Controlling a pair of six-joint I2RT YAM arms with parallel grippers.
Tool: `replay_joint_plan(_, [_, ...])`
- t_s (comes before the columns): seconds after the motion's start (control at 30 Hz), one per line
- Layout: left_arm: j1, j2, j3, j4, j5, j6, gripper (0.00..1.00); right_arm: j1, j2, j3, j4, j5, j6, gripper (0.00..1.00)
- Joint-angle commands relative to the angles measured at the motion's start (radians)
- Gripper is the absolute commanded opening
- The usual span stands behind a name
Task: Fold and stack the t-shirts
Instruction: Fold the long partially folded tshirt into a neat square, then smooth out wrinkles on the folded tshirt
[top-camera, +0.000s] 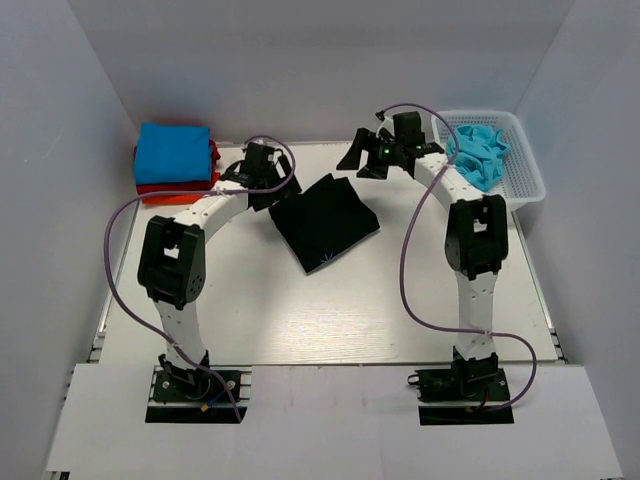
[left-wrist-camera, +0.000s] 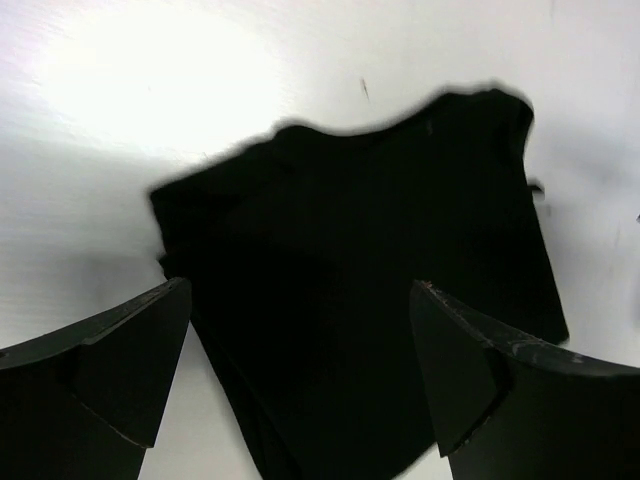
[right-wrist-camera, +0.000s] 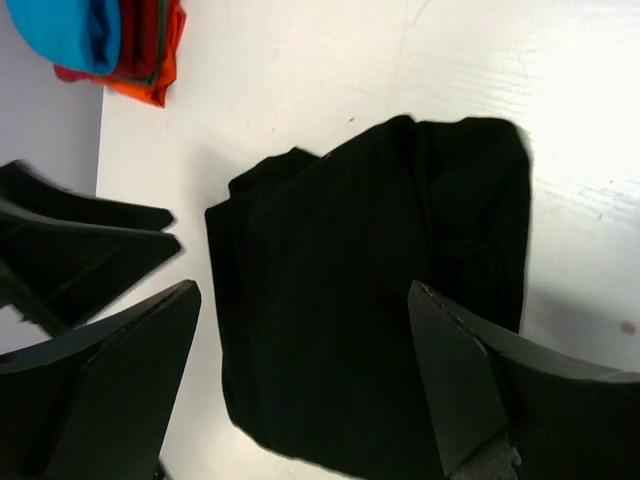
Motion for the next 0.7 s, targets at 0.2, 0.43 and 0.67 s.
replay_joint_plan(0.2, [-0.032, -0.051, -0.178, 0.185, 0.378, 0.006, 1.0, 0.019, -0.171, -0.3, -0.044, -0.001, -0.13, 0.9])
replay_joint_plan(0.43, [-0.061, 0.054, -0.201, 0.185, 0.468, 0.033, 1.0, 0.043, -0.225, -0.593, 0.005, -0.086, -0.135, 0.9])
replay_joint_plan(0.67, [-0.116, -0.175, -0.4, 0.118, 0.51, 0.076, 1.0, 0.103, -0.442, -0.866, -0.087, -0.093, -0.226, 0.9])
